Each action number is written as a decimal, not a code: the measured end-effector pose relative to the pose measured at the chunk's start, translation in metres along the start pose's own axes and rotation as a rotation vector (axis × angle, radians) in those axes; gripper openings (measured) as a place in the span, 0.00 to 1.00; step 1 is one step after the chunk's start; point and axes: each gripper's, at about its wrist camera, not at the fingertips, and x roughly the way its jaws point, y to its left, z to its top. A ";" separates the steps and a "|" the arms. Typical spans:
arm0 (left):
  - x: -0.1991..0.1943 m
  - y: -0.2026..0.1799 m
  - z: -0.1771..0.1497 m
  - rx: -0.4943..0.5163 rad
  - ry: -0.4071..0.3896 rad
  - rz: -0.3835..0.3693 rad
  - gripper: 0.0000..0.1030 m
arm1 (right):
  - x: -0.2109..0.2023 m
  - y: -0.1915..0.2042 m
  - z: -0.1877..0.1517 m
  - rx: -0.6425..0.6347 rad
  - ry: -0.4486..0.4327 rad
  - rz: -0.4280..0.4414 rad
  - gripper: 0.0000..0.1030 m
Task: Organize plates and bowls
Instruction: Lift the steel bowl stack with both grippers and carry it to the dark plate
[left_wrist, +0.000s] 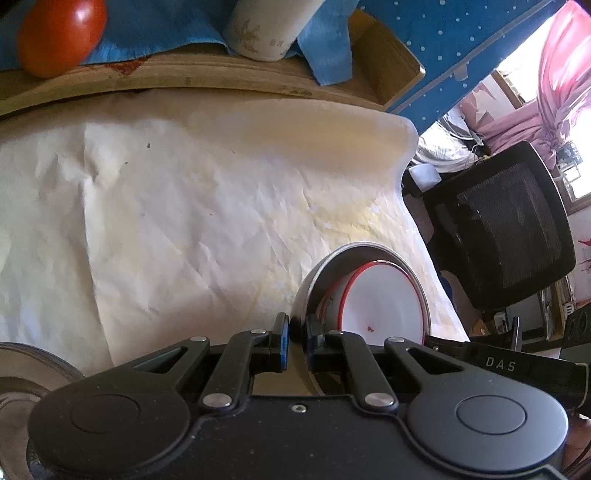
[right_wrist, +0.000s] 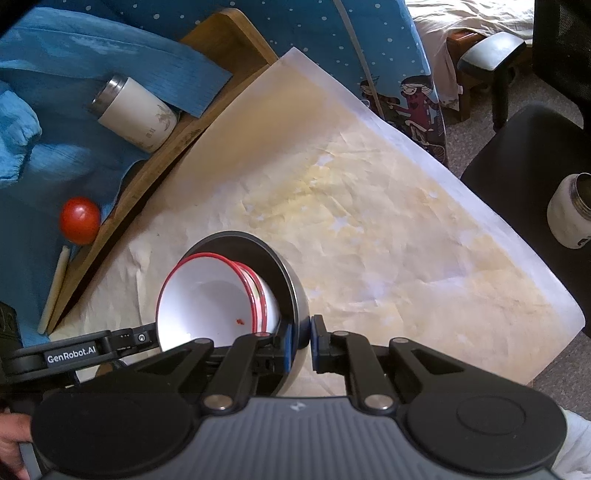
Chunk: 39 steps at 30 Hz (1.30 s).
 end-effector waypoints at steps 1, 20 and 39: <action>-0.001 0.001 0.000 -0.003 -0.004 0.001 0.07 | 0.000 0.001 0.000 -0.003 0.000 0.001 0.11; -0.028 0.016 -0.006 -0.055 -0.080 0.033 0.07 | 0.007 0.032 0.005 -0.088 0.015 0.037 0.11; -0.070 0.051 -0.014 -0.159 -0.185 0.093 0.07 | 0.032 0.089 0.011 -0.241 0.066 0.098 0.11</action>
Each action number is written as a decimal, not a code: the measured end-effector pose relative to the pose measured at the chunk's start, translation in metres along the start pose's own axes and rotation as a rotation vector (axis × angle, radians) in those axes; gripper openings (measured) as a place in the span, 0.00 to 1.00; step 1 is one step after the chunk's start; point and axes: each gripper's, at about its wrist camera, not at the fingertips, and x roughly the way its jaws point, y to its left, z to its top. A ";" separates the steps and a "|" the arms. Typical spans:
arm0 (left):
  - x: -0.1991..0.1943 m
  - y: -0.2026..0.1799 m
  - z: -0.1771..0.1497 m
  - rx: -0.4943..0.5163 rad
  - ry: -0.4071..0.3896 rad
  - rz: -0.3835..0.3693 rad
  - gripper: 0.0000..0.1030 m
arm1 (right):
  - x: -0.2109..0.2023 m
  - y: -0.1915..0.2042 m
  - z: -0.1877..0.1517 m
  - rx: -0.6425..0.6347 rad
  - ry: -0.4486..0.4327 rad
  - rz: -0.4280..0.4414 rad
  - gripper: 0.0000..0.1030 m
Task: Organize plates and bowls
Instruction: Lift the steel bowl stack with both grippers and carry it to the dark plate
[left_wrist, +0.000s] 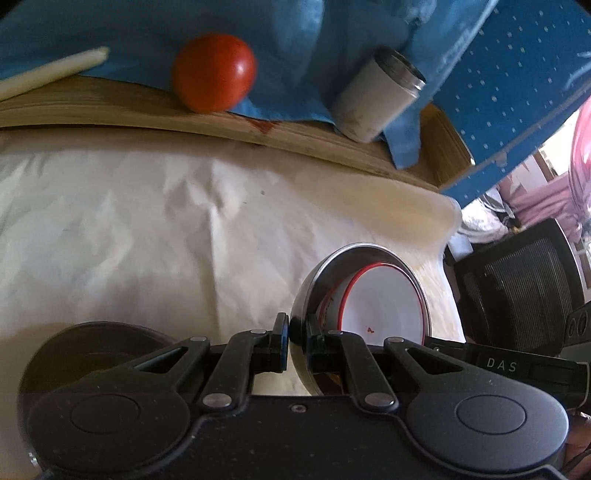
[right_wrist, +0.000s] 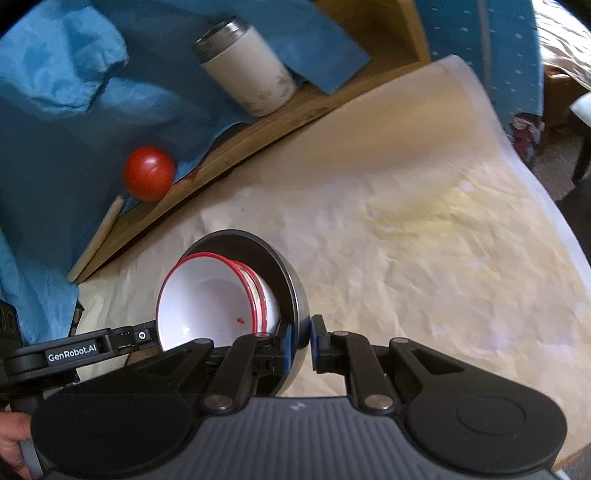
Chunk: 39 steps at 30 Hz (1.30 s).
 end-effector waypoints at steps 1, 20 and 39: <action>-0.002 0.003 0.000 -0.007 -0.006 0.005 0.07 | 0.002 0.002 0.000 -0.009 0.004 0.003 0.11; -0.041 0.049 -0.010 -0.135 -0.085 0.080 0.07 | 0.037 0.048 0.002 -0.147 0.086 0.063 0.11; -0.069 0.086 -0.023 -0.236 -0.127 0.137 0.07 | 0.063 0.091 -0.007 -0.241 0.157 0.104 0.11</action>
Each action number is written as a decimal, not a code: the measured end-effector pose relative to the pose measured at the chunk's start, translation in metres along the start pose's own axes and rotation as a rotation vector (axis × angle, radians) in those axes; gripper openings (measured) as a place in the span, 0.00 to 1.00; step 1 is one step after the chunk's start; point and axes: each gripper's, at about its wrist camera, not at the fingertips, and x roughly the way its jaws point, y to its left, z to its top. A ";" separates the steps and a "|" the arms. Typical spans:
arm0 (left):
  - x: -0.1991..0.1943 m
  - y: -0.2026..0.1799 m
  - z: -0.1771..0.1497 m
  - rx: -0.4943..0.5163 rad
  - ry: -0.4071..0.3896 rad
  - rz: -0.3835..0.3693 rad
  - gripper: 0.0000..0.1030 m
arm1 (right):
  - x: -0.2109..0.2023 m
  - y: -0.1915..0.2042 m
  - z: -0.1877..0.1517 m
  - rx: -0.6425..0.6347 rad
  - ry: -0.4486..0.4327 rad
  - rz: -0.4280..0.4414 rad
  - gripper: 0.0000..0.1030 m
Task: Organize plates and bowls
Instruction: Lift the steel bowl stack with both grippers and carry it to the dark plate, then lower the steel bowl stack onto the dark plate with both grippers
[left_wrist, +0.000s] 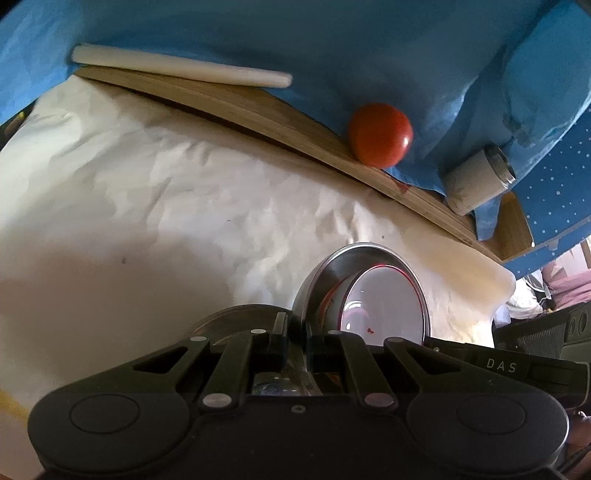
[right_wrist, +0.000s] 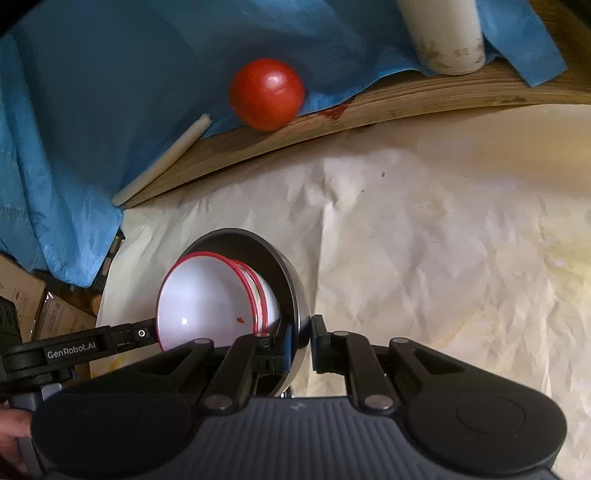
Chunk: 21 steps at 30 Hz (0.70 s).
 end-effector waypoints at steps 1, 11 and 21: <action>-0.001 0.002 0.000 -0.003 -0.001 0.002 0.07 | 0.001 0.002 0.000 -0.003 0.002 0.001 0.11; -0.012 0.018 -0.004 -0.033 -0.013 0.017 0.07 | 0.011 0.016 -0.003 -0.031 0.023 0.012 0.11; -0.020 0.031 -0.009 -0.049 -0.008 0.019 0.07 | 0.016 0.027 -0.008 -0.051 0.042 0.010 0.12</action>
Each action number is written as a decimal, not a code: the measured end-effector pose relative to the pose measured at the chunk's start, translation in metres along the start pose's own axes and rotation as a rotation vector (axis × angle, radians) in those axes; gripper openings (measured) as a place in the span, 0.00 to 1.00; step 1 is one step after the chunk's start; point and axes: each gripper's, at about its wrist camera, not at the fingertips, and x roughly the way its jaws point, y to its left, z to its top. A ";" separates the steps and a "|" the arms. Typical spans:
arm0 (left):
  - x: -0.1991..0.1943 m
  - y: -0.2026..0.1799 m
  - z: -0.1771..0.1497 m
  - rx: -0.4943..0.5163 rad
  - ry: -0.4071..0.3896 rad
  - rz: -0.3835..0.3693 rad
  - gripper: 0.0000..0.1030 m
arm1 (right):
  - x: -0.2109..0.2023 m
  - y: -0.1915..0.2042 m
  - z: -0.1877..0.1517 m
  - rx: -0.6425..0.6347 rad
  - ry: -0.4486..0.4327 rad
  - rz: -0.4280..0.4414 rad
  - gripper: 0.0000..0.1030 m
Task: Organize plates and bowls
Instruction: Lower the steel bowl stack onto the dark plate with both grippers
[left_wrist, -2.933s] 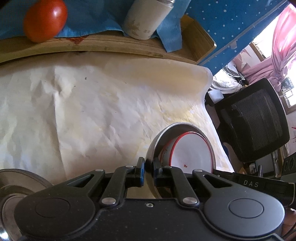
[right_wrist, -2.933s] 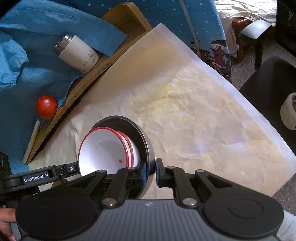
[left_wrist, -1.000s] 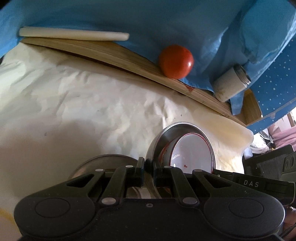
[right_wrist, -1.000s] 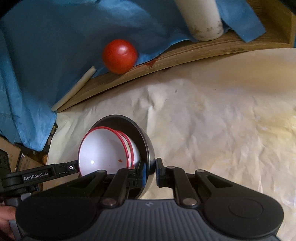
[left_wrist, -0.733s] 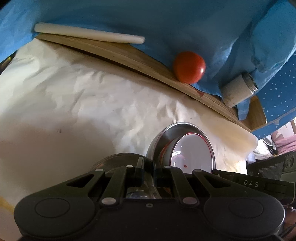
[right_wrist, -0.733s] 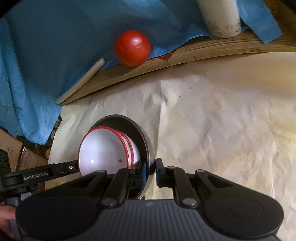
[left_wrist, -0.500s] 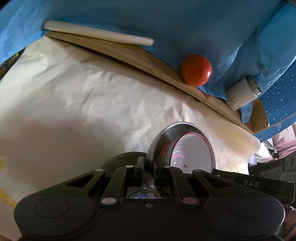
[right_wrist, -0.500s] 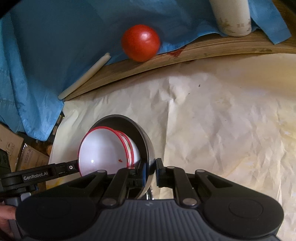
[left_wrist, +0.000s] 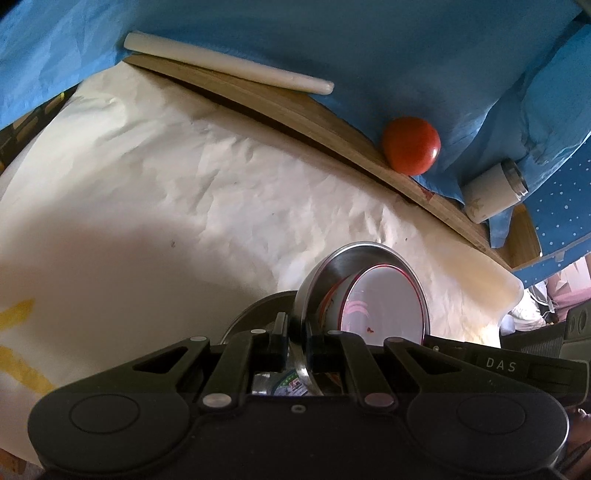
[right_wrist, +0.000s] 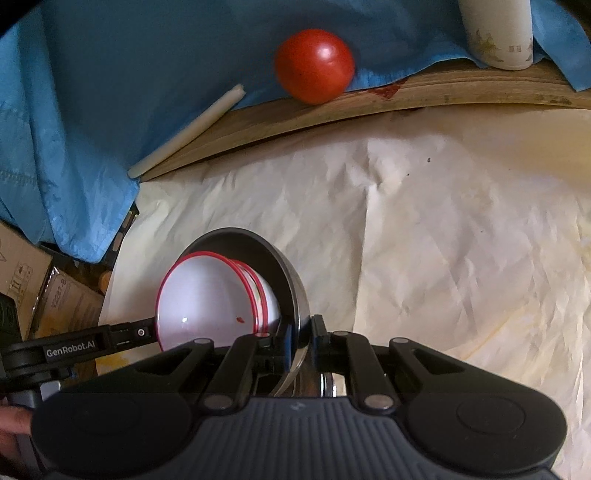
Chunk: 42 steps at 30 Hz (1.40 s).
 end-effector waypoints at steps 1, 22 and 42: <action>0.000 0.001 -0.001 -0.001 0.001 0.000 0.07 | 0.000 0.000 -0.001 0.000 0.002 -0.001 0.12; -0.006 0.016 -0.013 -0.027 0.029 -0.004 0.07 | 0.007 0.010 -0.011 -0.012 0.035 -0.015 0.12; -0.007 0.024 -0.018 -0.017 0.067 -0.003 0.07 | 0.011 0.016 -0.012 -0.032 0.067 -0.021 0.12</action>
